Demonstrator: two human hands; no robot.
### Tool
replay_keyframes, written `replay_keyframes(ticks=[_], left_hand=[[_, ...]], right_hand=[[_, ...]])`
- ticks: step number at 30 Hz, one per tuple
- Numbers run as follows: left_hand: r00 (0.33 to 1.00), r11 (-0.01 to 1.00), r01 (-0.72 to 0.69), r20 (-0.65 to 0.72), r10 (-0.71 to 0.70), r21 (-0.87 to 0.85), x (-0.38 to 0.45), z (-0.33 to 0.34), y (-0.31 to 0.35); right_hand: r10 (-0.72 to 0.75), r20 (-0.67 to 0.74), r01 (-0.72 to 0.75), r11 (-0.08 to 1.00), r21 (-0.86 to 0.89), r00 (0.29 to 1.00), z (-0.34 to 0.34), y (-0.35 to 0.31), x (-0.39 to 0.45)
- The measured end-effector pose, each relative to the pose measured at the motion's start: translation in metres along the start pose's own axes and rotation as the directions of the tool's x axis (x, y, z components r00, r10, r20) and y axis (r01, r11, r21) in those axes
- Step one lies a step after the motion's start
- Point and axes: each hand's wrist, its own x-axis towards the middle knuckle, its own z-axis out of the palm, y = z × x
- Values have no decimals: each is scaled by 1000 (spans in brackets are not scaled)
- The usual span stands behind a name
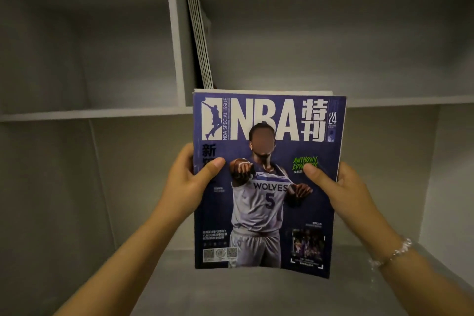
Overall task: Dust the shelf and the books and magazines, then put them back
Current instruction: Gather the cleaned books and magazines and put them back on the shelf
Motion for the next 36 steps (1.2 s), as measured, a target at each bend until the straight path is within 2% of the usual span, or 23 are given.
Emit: replay_keyframes(ticks=[5, 10, 15, 19, 22, 25, 29, 36], left_hand=[[993, 994, -112, -32, 111, -16, 54, 13, 40], [992, 990, -116, -62, 112, -78, 97, 22, 65], [979, 981, -180, -106, 172, -71, 143, 31, 90], [967, 980, -185, -192, 169, -67, 179, 39, 108], [945, 977, -207, -269, 187, -48, 204, 42, 114], [915, 968, -249, -323, 241, 17, 223, 48, 116], [872, 947, -262, -375, 314, 184, 244, 59, 106], [814, 905, -127, -479, 329, 405, 271, 71, 77]], right_hand=[[-79, -11, 80, 996, 41, 997, -5, -44, 54], [-112, -11, 112, 991, 74, 994, -8, -68, 99], [-128, -19, 129, 989, 79, 992, -14, -92, 149], [-144, 13, 142, 985, 98, 989, -14, -111, 189], [-115, 68, 111, 993, 50, 991, -14, -109, 218], [-41, 87, 41, 999, 5, 995, -7, -97, 250], [50, 99, -55, 997, 46, 994, 15, -77, 290], [175, 139, -183, 982, 44, 975, 58, -29, 357]])
